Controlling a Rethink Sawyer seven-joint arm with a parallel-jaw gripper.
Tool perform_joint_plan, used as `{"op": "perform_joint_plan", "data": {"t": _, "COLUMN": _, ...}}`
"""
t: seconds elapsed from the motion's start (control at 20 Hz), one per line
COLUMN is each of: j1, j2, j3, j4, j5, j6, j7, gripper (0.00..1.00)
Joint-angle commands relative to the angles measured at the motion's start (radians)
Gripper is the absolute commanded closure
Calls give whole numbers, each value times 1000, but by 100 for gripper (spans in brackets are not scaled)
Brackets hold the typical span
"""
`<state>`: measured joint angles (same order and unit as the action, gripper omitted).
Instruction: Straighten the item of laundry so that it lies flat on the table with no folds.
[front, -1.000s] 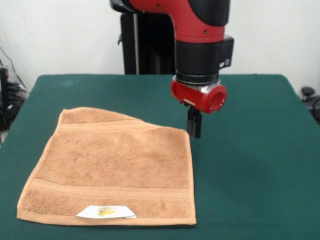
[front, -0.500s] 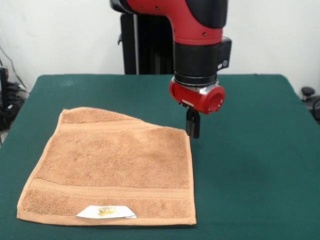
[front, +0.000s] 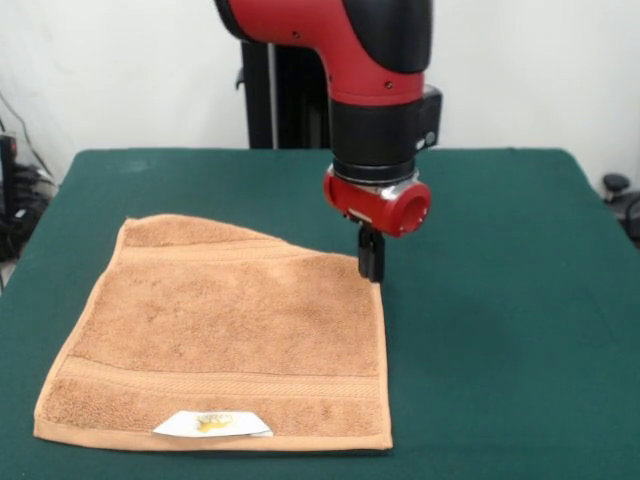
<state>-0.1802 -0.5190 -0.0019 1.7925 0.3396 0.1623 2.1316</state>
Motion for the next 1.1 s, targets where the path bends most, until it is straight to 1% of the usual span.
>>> {"op": "perform_joint_plan", "data": {"t": 0.05, "j1": -6, "j2": 62, "j3": 109, "j4": 85, "j5": -59, "j6": -9, "j7": 88, "gripper": 100}}
{"op": "perform_joint_plan", "data": {"t": 0.25, "j1": -14, "j2": 40, "j3": 113, "j4": 105, "j5": -77, "j6": -11, "j7": 98, "gripper": 100}}
{"op": "perform_joint_plan", "data": {"t": 0.5, "j1": -29, "j2": -17, "j3": 116, "j4": 144, "j5": -88, "j6": 28, "j7": 97, "gripper": 100}}
{"op": "perform_joint_plan", "data": {"t": 0.6, "j1": -30, "j2": -20, "j3": 110, "j4": 143, "j5": -96, "j6": 34, "j7": 93, "gripper": 100}}
{"op": "perform_joint_plan", "data": {"t": 0.65, "j1": -32, "j2": -14, "j3": 109, "j4": 137, "j5": -100, "j6": 31, "j7": 92, "gripper": 100}}
{"op": "perform_joint_plan", "data": {"t": 0.9, "j1": -45, "j2": 84, "j3": 121, "j4": 80, "j5": -132, "j6": -52, "j7": 90, "gripper": 100}}
{"op": "perform_joint_plan", "data": {"t": 1.1, "j1": -50, "j2": 134, "j3": 126, "j4": 39, "j5": -144, "j6": -86, "j7": 91, "gripper": 100}}
